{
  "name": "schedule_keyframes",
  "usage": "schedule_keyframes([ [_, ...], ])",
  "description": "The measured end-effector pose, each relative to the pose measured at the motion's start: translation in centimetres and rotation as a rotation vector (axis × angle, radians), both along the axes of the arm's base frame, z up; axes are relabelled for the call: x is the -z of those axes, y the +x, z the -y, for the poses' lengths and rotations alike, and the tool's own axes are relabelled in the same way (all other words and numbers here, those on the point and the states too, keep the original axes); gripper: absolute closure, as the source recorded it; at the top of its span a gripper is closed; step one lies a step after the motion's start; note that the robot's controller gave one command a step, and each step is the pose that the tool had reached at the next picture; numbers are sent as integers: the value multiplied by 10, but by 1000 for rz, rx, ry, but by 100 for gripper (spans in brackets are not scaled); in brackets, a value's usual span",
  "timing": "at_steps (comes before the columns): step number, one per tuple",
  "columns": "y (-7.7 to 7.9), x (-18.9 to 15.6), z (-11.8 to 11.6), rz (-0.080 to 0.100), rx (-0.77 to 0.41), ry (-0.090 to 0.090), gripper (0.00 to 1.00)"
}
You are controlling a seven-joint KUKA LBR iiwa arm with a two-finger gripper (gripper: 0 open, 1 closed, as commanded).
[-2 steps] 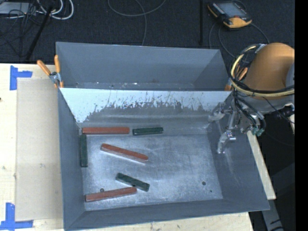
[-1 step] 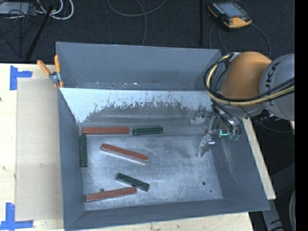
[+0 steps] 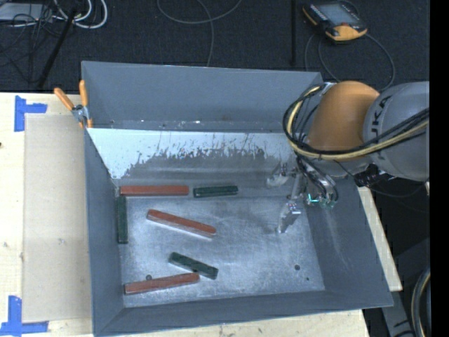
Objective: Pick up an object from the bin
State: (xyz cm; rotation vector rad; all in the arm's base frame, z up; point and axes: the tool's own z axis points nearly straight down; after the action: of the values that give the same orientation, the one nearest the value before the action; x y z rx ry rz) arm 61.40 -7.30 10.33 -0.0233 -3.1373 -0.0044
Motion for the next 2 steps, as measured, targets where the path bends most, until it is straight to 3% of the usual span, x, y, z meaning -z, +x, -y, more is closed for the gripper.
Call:
schedule_keyframes([
  [1,0,-1,0,1,-1,-1,0],
  [2,1,-41,-49,3,-80,-3,0],
])
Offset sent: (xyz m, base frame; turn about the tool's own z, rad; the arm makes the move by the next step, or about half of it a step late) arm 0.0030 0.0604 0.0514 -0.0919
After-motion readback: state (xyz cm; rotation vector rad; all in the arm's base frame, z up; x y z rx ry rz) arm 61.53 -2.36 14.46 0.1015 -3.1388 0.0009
